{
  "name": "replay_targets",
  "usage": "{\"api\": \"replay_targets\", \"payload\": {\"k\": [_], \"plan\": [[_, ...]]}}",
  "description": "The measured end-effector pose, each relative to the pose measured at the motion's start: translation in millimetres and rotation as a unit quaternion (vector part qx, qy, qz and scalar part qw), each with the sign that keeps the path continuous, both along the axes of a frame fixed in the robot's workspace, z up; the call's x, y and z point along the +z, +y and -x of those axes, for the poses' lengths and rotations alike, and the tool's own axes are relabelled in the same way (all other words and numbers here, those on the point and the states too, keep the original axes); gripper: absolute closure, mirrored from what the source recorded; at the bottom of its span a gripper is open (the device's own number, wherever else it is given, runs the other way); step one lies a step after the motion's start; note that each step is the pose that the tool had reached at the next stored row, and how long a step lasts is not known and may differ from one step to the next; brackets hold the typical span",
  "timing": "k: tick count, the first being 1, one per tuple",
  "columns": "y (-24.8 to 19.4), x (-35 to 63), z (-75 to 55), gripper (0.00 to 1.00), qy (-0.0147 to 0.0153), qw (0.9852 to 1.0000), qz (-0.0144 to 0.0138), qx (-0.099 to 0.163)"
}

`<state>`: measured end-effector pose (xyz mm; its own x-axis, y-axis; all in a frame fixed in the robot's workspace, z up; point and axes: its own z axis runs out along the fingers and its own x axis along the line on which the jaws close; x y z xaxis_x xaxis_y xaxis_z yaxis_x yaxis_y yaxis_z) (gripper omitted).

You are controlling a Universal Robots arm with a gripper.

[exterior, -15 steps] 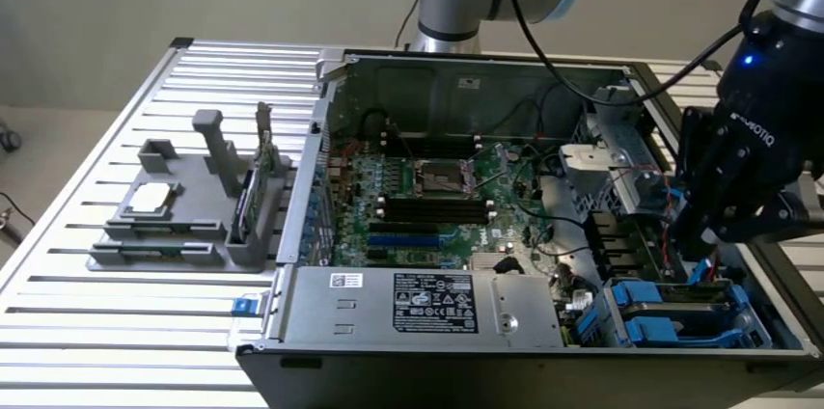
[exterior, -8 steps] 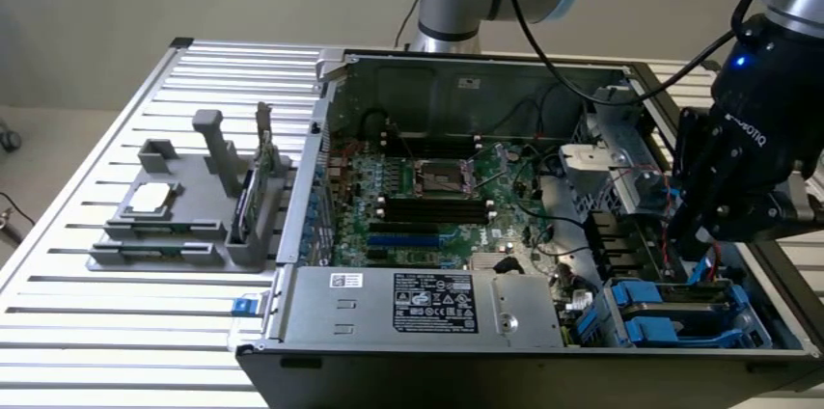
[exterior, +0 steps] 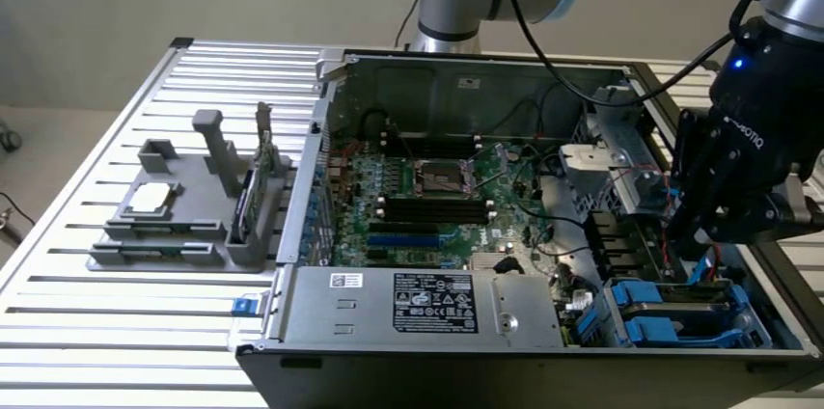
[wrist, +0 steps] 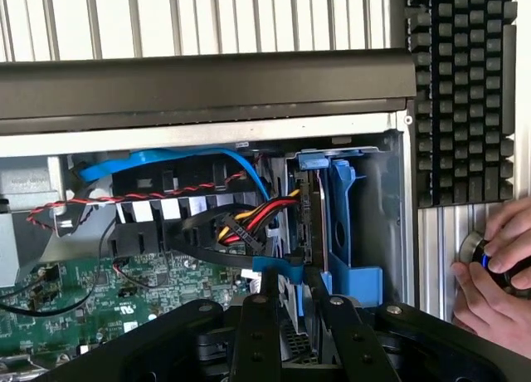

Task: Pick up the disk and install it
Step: 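Insert the second disk wire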

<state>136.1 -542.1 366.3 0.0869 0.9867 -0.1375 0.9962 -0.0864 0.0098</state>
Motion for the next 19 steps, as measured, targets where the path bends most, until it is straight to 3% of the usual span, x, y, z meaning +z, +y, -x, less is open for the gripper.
{"api": "replay_targets", "payload": {"k": [6,8,9,19], "plan": [[0.0,-1.7,0.0,0.73,0.0,1.0,0.0,0.0],[0.0,-2.5,0.0,0.76,0.0,1.0,-0.0001,0.0],[0.0,-2.9,0.0,0.82,0.0,1.0,0.0,0.0],[0.0,-5.0,0.2,0.84,0.0,1.0,-0.0002,0.0]]}}
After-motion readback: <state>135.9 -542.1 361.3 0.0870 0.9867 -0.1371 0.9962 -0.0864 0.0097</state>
